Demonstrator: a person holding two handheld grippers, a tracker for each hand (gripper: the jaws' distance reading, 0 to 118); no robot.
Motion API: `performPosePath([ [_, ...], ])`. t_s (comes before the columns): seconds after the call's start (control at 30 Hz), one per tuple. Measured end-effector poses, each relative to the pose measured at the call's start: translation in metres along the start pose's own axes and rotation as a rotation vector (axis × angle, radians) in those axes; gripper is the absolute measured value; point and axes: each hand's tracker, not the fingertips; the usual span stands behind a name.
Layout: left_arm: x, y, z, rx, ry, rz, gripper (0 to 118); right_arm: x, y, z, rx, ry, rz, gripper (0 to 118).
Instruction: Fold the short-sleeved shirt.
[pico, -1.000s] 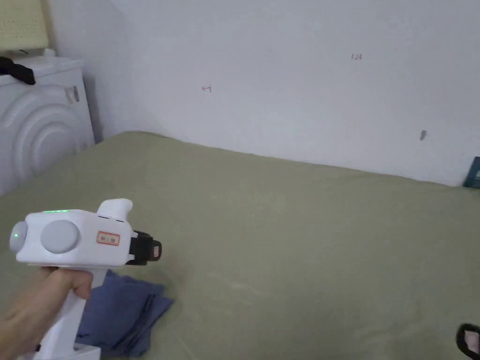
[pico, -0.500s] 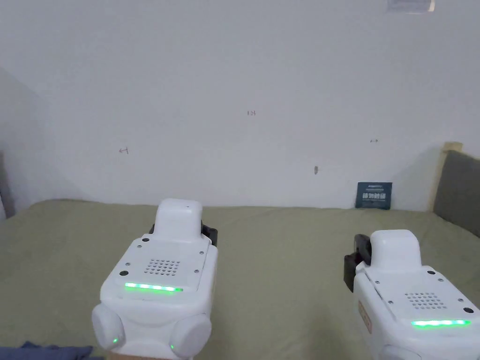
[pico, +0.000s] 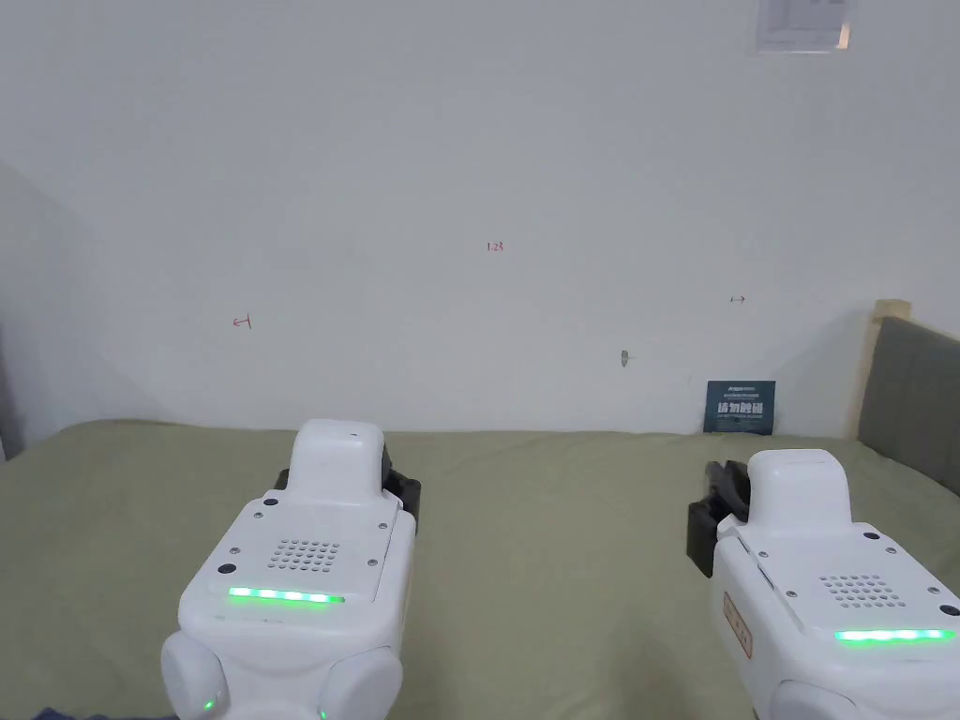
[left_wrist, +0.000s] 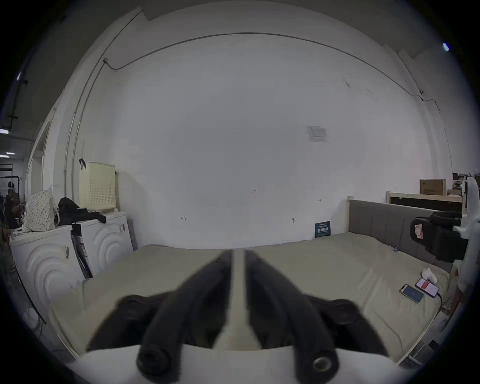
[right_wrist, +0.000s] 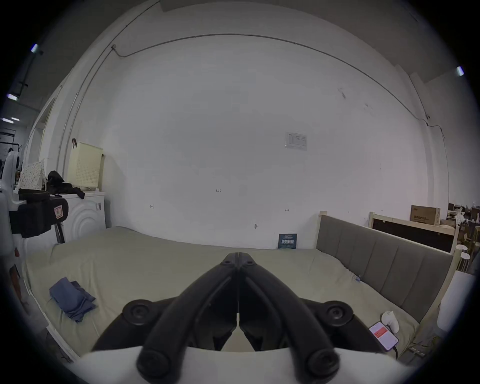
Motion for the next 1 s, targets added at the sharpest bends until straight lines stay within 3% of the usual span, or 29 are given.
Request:
performPosePath([
  [0.03, 0.0, -0.001, -0.001, -0.002, 0.007, -0.007, 29, 0.0, 0.001, -0.001, -0.003, 0.002, -0.002, 35],
  [0.07, 0.0, -0.002, -0.004, -0.021, 0.008, -0.011, 64, 0.0, 0.002, -0.004, -0.007, -0.002, -0.001, 70],
  [0.1, -0.001, -0.003, -0.006, -0.04, 0.011, -0.001, 111, -0.001, 0.001, -0.006, -0.007, -0.003, -0.002, 112],
  [0.13, -0.001, -0.005, -0.004, -0.017, 0.005, 0.001, 118, -0.001, 0.003, -0.003, 0.008, 0.001, 0.026, 118],
  [0.23, 0.0, -0.004, -0.008, -0.042, 0.08, -0.012, 118, -0.002, 0.002, -0.015, 0.017, 0.006, 0.013, 118],
  [0.5, 0.002, 0.011, -0.003, -0.122, 0.064, -0.023, 118, 0.002, 0.017, -0.002, 0.007, 0.042, -0.021, 118],
  [0.6, -0.009, 0.015, 0.001, -0.135, -0.105, 0.088, 118, 0.002, 0.019, 0.001, 0.005, 0.053, -0.039, 118],
  [0.63, -0.011, 0.017, 0.001, -0.151, -0.089, 0.128, 118, 0.002, 0.02, 0.002, 0.005, 0.055, -0.044, 118],
  [0.87, -0.005, 0.032, 0.006, -0.168, -0.024, -0.02, 118, 0.003, 0.025, 0.008, 0.003, 0.05, -0.034, 118],
  [1.0, -0.006, 0.035, 0.007, -0.152, -0.037, 0.002, 118, 0.005, 0.027, 0.01, 0.002, 0.053, -0.043, 118],
])
